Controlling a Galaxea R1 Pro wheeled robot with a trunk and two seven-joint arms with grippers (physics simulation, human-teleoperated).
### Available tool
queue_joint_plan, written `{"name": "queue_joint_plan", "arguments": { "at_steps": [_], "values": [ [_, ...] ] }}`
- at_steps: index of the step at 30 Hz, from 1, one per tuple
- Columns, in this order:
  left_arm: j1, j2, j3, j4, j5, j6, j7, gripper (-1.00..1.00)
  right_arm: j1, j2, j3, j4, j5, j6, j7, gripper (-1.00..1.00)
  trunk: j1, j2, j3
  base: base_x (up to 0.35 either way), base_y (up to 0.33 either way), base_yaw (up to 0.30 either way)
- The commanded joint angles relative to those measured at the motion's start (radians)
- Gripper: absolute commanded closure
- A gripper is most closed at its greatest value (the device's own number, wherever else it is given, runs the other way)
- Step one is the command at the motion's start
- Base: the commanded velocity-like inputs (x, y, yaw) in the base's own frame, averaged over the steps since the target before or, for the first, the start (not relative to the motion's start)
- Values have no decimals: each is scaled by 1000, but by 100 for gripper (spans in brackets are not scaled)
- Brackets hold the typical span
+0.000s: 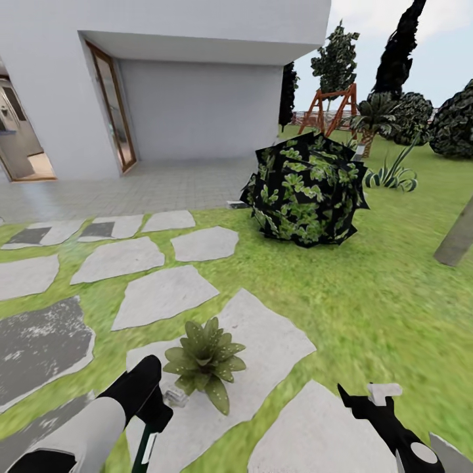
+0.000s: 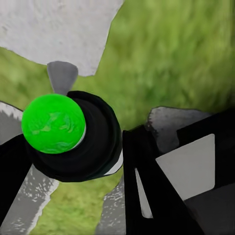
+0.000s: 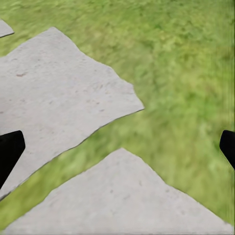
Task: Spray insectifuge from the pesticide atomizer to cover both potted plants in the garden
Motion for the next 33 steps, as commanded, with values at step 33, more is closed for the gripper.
{"name": "queue_joint_plan", "arguments": {
  "at_steps": [33],
  "values": [
    [-6,4,7,-58,-5,4,32,100,-1,0,-5,2,10,-6,7,-100,0,0,-3,-18,287,-92]
  ]
}}
